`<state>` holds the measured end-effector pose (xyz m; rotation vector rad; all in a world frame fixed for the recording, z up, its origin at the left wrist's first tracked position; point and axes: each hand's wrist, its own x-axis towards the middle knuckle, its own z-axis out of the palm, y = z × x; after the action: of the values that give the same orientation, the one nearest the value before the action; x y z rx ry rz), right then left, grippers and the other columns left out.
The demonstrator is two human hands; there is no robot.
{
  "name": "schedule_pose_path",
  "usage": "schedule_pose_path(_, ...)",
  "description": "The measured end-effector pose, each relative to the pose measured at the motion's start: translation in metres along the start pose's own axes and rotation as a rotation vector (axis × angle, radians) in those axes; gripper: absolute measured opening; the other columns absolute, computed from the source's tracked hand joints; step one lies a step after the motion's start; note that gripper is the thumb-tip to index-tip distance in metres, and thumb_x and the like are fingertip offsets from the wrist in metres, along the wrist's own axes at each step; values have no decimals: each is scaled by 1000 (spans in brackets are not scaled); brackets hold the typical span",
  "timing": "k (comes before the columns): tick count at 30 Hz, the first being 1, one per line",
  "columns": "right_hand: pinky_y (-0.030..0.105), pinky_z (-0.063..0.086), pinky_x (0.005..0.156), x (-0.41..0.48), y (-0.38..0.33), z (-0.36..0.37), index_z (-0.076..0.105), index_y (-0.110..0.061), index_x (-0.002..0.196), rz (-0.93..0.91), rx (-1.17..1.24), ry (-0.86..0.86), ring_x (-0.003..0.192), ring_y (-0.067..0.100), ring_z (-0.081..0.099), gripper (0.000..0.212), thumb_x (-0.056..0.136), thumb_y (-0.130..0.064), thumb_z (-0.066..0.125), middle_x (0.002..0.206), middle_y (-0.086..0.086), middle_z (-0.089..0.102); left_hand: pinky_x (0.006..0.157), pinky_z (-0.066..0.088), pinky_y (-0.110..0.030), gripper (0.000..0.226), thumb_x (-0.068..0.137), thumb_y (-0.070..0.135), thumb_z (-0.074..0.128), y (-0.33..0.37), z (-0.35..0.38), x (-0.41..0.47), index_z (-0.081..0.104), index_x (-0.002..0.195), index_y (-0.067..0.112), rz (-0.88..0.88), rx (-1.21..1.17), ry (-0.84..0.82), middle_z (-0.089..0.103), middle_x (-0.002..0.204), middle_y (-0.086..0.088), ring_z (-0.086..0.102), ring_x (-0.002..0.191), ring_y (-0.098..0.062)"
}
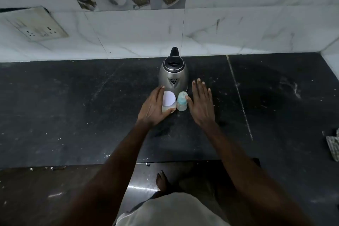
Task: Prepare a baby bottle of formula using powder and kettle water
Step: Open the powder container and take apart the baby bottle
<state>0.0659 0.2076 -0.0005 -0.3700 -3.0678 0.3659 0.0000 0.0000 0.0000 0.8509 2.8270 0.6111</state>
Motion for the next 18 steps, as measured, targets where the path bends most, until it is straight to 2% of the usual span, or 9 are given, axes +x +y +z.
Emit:
schedule_pose_path(6, 41, 9, 133, -4, -3, 4, 20, -9, 168, 32, 74, -10, 164, 23, 15, 64, 115, -40, 38, 177, 10, 13, 102, 51, -45, 84, 91, 52, 71, 10, 4, 10, 35, 153, 7, -115, -41, -58, 36, 156, -11, 46, 138, -30)
schedule_pose_path(9, 40, 29, 127, -13, -5, 8, 40, -3, 159, 65, 153, 30, 154, 29, 37, 55, 112, -31, 48, 167, 17, 36, 95, 54, -49, 80, 91, 46, 73, 13, 7, 15, 36, 151, 7, -167, -86, -78, 35, 154, -10, 46, 137, -31)
schedule_pose_path(11, 38, 42, 114, -20, -8, 11, 53, -2, 145, 82, 175, 59, 137, 29, 52, 42, 110, -25, 53, 150, 16, 50, 96, 54, -52, 77, 91, 41, 75, 13, 9, 17, 38, 149, 6, -195, -116, -77, 36, 153, -13, 47, 136, -34)
schedule_pose_path(14, 40, 50, 100, -29, -12, 16, 61, -3, 131, 66, 212, 47, 120, 30, 60, 29, 107, -16, 53, 132, 15, 58, 104, 51, -50, 79, 88, 36, 80, 12, 11, 19, 40, 148, 4, -212, -159, -69, 37, 150, -16, 49, 134, -36)
schedule_pose_path(16, 37, 52, 94, -37, -14, 22, 61, -6, 132, 24, 160, -13, 116, 27, 62, 29, 107, -16, 50, 130, 11, 60, 106, 49, -48, 81, 83, 32, 85, 9, 9, 20, 43, 147, 5, -214, -192, -72, 39, 150, -16, 52, 131, -36)
schedule_pose_path(18, 35, 51, 98, -42, -18, 29, 57, -11, 142, -10, 149, -96, 122, 24, 61, 36, 108, -20, 47, 139, 8, 57, 104, 50, -45, 80, 80, 29, 87, 6, 8, 17, 46, 145, 6, -209, -210, -90, 40, 148, -15, 54, 129, -35)
